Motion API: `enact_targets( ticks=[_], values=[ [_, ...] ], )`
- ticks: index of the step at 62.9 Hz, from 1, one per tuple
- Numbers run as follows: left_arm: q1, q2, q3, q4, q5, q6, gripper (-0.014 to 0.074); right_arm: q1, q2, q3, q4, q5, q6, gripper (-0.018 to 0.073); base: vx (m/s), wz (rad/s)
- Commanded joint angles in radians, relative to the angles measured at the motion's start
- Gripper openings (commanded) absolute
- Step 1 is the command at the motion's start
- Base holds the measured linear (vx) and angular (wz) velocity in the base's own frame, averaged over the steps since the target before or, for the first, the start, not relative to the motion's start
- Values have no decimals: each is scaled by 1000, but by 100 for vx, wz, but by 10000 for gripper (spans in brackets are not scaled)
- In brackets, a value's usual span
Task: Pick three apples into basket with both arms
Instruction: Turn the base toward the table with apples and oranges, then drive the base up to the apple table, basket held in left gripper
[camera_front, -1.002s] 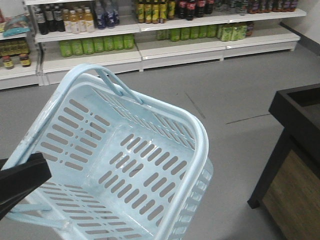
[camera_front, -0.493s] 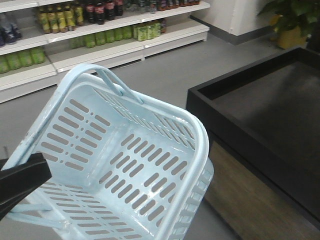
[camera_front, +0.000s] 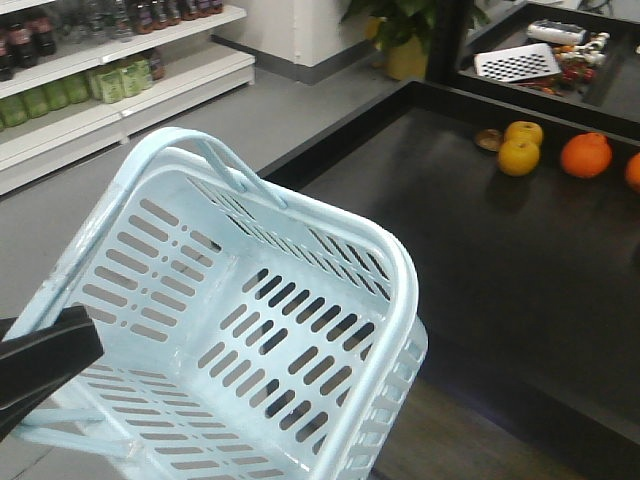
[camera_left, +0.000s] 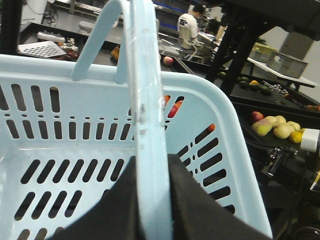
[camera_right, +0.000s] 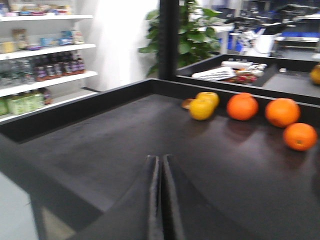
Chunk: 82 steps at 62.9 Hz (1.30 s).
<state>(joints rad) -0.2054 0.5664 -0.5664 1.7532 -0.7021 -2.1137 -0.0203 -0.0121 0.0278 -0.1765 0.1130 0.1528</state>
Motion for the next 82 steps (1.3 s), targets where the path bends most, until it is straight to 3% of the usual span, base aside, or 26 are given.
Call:
enact_targets(
  ticks=[1, 32, 82],
  values=[
    [-3, 1, -29, 49, 35, -11, -6, -3, -12, 14, -7, -77, -3, -4, 15, -63],
    [-3, 1, -29, 49, 36, -11, -6, -3, -12, 14, -7, -77, -3, -4, 13, -49],
    [-3, 1, -29, 49, 36, -11, -6, -3, -12, 14, -7, -77, -3, -4, 12, -25]
  ],
)
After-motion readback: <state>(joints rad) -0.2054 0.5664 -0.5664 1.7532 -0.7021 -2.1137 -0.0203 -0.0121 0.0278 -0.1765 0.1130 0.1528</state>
